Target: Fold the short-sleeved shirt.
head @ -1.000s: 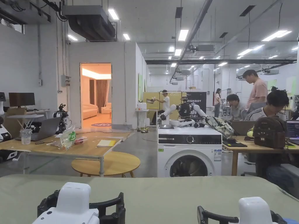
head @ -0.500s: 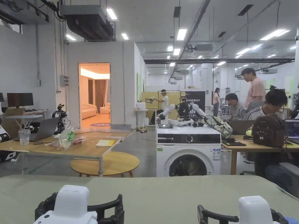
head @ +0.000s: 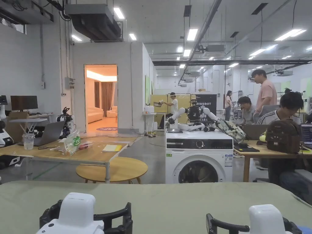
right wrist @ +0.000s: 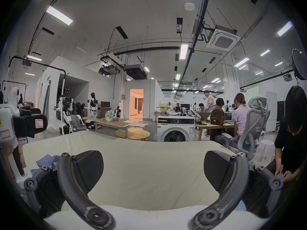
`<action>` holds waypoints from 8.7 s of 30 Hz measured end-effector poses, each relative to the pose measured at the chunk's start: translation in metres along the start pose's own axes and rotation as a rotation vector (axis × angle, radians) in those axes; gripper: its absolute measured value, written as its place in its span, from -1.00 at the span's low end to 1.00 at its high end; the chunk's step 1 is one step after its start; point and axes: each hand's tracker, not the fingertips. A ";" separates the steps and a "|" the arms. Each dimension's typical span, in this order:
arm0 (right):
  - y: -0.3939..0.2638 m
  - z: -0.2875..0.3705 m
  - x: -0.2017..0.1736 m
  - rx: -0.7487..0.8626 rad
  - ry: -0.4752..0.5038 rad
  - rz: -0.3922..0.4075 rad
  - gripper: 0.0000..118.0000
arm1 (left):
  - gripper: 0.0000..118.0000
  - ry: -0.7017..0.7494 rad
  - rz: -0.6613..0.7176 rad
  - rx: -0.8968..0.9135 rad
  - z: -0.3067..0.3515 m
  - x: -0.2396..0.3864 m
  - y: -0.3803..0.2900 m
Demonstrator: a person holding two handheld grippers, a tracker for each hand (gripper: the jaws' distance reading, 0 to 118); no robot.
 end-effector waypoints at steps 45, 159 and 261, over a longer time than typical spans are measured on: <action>-0.018 -0.029 -0.033 -0.098 0.129 -0.040 -1.00 | -1.00 0.024 -0.008 -0.045 0.020 -0.022 -0.006; -0.081 -0.006 0.029 -0.310 0.158 -0.194 -1.00 | -0.77 -0.132 0.200 -0.395 -0.015 -0.068 -0.069; -0.159 -0.052 0.101 -0.699 0.008 -0.225 -0.95 | -1.00 -0.073 0.412 -0.592 -0.038 -0.153 -0.164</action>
